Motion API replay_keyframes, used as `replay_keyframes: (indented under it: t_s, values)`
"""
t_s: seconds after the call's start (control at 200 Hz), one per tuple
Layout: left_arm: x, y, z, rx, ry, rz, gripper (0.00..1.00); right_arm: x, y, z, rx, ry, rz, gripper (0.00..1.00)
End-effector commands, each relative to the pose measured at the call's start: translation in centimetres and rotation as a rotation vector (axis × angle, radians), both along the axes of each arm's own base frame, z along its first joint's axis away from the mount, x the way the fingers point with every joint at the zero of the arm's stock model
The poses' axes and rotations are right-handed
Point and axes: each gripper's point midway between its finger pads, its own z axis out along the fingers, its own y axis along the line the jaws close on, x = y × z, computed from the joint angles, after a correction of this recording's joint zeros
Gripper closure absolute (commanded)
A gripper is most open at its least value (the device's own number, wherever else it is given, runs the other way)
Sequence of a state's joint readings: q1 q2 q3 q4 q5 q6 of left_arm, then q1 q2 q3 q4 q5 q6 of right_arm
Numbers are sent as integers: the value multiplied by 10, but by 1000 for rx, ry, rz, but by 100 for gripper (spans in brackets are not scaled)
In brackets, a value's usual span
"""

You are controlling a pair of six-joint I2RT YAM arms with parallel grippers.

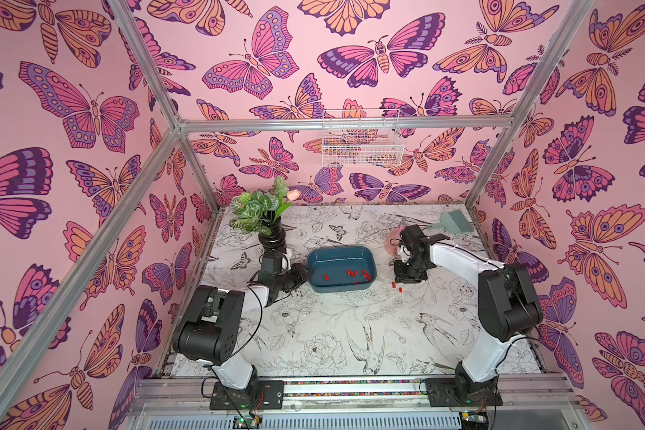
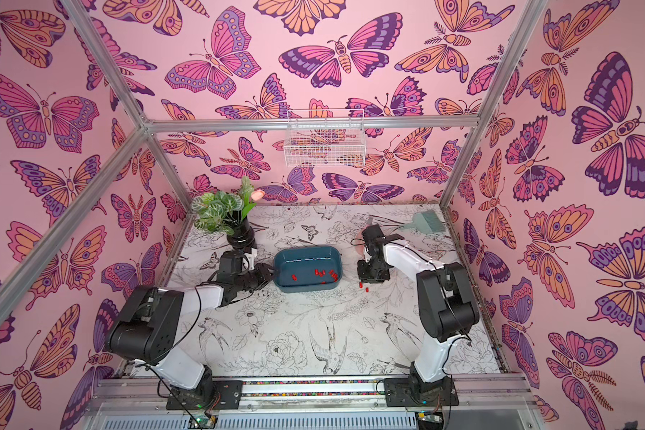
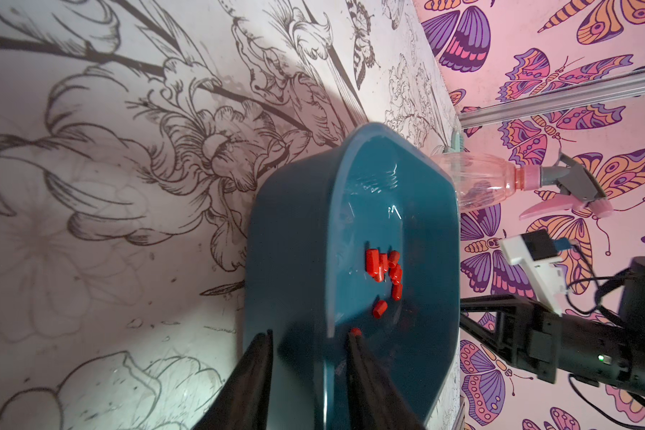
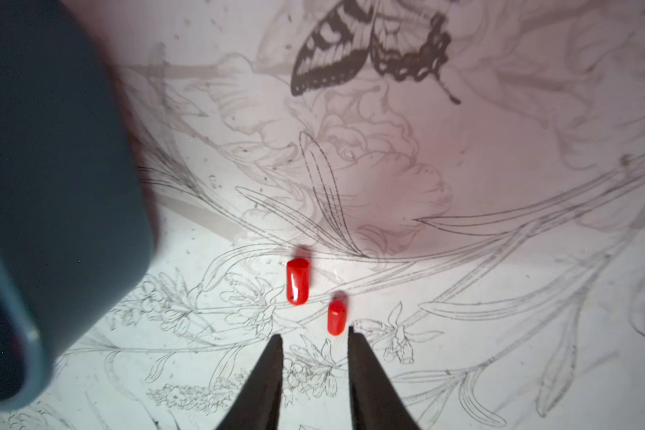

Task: Take the screw protection sleeves out of the storage box
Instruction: Place the screw protection sleeve at the center of the board, then pick up the screw protection sleeve from the storage box.

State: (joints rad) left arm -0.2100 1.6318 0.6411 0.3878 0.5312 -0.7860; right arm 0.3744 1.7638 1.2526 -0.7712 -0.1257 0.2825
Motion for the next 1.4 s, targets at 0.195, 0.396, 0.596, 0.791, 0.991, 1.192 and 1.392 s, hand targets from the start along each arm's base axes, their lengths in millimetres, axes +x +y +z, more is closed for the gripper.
replay_keyframes:
  t_s: [0.195,0.396,0.596,0.791,0.991,1.192,1.392]
  values:
    - [-1,0,3,21,-23,-7,62,14,33,83,41,-124,64,52]
    - [-2,1,4,21,-34,-4,62,24,80,93,67,-125,132,49]
    - [-2,1,5,20,-37,-3,62,35,123,74,68,-97,177,49]
    - [-2,1,7,20,-48,-2,62,40,150,53,37,-60,207,50]
    - [-1,1,8,16,-48,-5,62,43,162,28,26,-19,212,51]
    - [0,0,7,10,-45,-10,62,41,168,7,11,13,215,53]
    - [0,-1,7,5,-44,-11,62,38,176,-8,8,29,221,54]
